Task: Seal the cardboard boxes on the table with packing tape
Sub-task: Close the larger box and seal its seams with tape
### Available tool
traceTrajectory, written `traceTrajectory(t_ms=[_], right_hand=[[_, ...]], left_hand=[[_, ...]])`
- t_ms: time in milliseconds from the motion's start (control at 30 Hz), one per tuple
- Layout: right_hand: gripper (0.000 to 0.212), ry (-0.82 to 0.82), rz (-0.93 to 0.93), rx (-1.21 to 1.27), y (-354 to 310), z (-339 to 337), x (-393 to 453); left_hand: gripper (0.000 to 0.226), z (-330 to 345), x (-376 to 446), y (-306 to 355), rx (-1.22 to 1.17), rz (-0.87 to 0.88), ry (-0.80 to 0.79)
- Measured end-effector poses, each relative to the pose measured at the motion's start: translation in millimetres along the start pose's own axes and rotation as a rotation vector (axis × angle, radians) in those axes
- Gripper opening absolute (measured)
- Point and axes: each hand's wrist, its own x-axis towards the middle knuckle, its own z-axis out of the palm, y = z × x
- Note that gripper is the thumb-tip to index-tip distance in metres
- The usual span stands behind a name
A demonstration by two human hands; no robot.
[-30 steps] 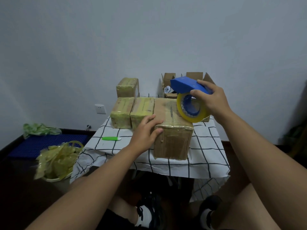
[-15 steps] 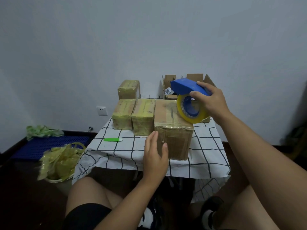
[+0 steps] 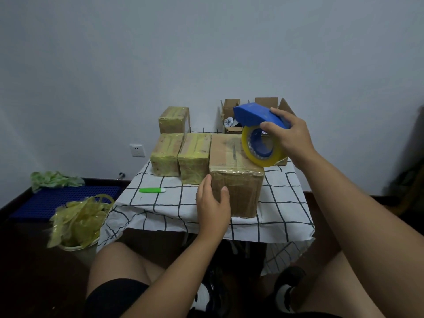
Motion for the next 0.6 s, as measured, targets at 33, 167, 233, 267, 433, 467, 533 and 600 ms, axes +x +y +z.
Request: traceTrajectory(t_ms=[33,167,233,267,433,467,533,600], right_hand=[[0.047,0.001,-0.001,0.002,-0.1,-0.3,0.0],[0.050,0.004,-0.008,0.005,-0.2,-0.1,-0.1],[0.052,0.006,-0.010,0.001,-0.5,0.5,0.1],[0.052,0.007,-0.009,0.000,-0.7,0.8,0.0],[0.052,0.006,-0.010,0.005,-0.7,1.2,-0.4],[0.052,0.003,-0.009,0.005,-0.9,1.5,-0.2],[0.052,0.001,-0.005,0.005,-1.9,1.3,0.5],[0.052,-0.002,-0.002,0.009,-2.0,0.6,0.8]], left_hand=[[0.054,1.4,0.8,1.4,-0.018,-0.010,0.020],[0.027,4.5,12.4,13.5,-0.100,-0.074,0.175],[0.014,4.8,20.1,16.8,-0.112,-0.068,0.239],[0.010,4.1,22.6,16.1,-0.091,-0.050,0.257],[0.018,-3.4,30.0,9.0,-0.019,-0.012,0.236],[0.017,-6.2,30.6,9.1,-0.018,-0.014,0.216],[0.008,-12.6,31.4,9.0,-0.045,-0.023,0.162],[0.017,-20.1,33.8,6.6,-0.066,0.022,0.101]])
